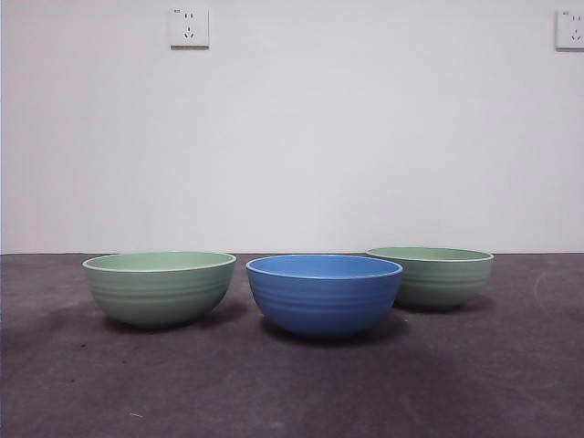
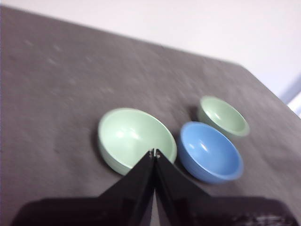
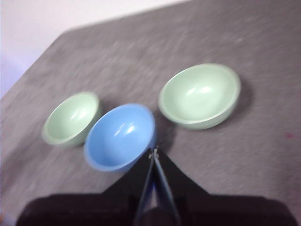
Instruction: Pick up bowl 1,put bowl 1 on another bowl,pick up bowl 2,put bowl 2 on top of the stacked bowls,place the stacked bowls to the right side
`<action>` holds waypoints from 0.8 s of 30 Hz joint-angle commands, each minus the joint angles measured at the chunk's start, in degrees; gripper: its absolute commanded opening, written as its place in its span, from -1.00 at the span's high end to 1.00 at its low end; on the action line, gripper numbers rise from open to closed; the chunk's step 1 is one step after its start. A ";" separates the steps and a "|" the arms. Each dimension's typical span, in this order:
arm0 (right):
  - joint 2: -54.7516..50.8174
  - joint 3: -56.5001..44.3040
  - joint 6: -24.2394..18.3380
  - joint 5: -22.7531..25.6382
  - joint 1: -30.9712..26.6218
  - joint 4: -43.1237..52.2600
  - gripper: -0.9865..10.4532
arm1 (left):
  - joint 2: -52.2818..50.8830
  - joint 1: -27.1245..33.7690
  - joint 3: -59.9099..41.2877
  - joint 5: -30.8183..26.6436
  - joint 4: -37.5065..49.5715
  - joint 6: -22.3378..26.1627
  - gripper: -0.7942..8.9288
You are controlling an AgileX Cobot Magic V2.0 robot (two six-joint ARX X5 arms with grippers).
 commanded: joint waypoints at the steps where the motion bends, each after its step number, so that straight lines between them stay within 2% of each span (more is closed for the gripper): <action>1: 4.15 4.98 -6.64 -2.60 0.48 -4.85 0.85 | 5.09 -0.09 3.74 4.04 -3.32 5.40 0.85; 7: 11.82 13.05 -12.72 -5.22 2.95 -14.43 0.85 | 14.58 -1.68 11.56 8.52 -10.91 12.59 0.85; 13: 16.20 16.94 -15.72 -5.22 5.86 -21.75 0.85 | 20.41 -5.70 18.38 9.18 -19.34 18.80 0.85; 20: 16.92 17.35 -16.28 -4.79 8.46 -24.17 0.82 | 22.36 -9.60 20.85 8.90 -22.80 20.22 0.85; 22: 16.92 17.38 -16.17 -3.78 8.44 -24.20 0.80 | 22.36 -10.01 20.85 8.96 -22.88 20.04 0.81; 24: 16.94 17.38 -15.65 -2.27 8.44 -24.15 0.62 | 22.34 -10.12 20.85 8.96 -22.93 19.82 0.53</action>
